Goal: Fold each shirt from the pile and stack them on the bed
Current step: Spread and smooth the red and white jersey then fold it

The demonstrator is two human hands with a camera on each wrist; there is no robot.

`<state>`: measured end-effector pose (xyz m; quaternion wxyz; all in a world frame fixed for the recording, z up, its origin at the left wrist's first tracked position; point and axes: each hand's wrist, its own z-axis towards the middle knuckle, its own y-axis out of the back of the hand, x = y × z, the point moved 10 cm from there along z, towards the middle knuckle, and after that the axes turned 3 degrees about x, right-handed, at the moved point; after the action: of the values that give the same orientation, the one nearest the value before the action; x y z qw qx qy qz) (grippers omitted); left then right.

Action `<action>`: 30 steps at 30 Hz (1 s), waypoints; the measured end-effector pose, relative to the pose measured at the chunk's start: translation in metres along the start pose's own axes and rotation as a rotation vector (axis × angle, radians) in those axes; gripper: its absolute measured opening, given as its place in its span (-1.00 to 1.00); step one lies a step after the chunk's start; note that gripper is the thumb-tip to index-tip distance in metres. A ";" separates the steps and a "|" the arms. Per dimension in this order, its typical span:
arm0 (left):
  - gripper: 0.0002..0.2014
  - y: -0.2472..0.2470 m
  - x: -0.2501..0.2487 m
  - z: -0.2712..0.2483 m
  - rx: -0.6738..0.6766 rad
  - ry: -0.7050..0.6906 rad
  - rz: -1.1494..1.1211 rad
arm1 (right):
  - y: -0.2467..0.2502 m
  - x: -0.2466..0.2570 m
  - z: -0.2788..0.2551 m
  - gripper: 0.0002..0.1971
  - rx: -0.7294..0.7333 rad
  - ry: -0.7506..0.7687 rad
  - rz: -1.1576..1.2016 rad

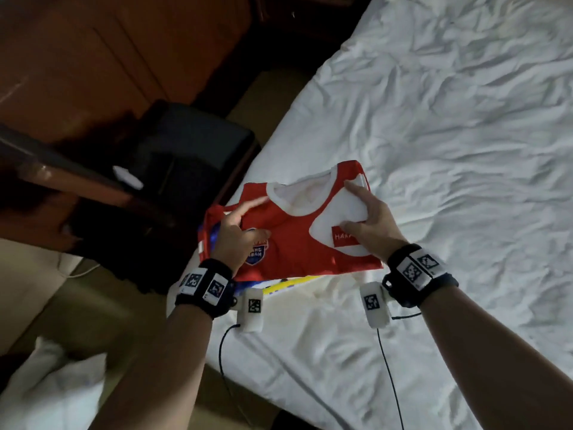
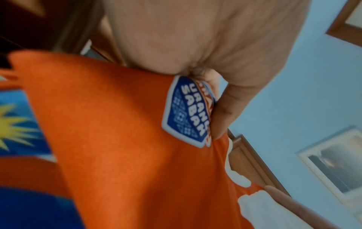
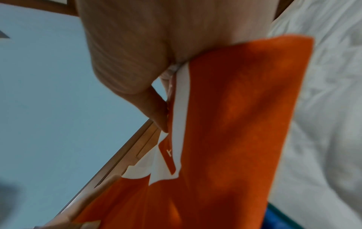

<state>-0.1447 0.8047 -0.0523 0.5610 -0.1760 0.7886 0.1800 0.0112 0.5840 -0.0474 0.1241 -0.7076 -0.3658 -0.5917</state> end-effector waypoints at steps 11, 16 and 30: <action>-0.10 0.104 0.136 -0.008 -0.194 0.349 -0.023 | -0.124 -0.063 0.064 0.07 0.222 -0.240 -0.199; 0.06 0.108 0.152 -0.014 -0.252 0.256 -0.049 | -0.105 -0.096 0.049 0.00 0.029 -0.311 -0.207; -0.29 0.015 0.147 0.008 -0.027 -0.020 1.227 | -0.217 -0.072 0.019 -0.39 0.240 0.173 -0.989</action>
<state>-0.1906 0.8105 -0.1925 0.3600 0.3046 0.7386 0.4817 -0.1213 0.7217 -0.1750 -0.0602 -0.3792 -0.7102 -0.5901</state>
